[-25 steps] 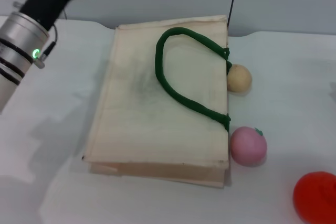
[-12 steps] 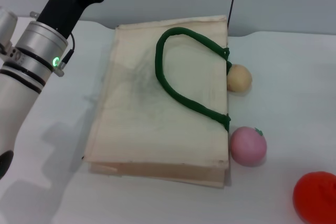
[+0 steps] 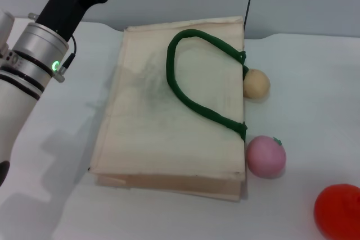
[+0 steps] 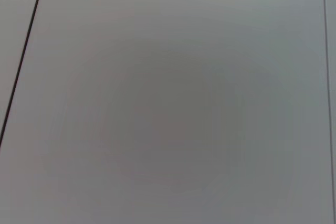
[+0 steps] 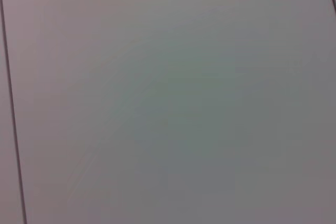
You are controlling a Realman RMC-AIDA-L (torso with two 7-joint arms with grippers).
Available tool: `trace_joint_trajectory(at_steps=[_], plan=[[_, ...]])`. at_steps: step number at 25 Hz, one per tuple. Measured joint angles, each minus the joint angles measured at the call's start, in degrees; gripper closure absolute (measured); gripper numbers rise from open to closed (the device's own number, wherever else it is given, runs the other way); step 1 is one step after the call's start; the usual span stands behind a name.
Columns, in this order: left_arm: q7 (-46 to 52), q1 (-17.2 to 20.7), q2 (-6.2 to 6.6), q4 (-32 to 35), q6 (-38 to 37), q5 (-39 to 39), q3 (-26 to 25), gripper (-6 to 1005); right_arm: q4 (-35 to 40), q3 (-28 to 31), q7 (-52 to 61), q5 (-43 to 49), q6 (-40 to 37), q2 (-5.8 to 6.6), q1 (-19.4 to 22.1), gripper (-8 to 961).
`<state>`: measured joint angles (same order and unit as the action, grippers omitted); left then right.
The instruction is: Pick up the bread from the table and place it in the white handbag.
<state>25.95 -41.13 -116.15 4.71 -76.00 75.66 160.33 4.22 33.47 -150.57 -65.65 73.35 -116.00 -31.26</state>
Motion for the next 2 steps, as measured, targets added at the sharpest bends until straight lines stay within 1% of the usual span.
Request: trace_joint_trajectory(at_steps=[2], plan=[[0.18, 0.18, 0.00, -0.28, -0.05, 0.00, 0.02, 166, -0.08, 0.28, 0.03, 0.00, -0.02, -0.13, 0.00, 63]])
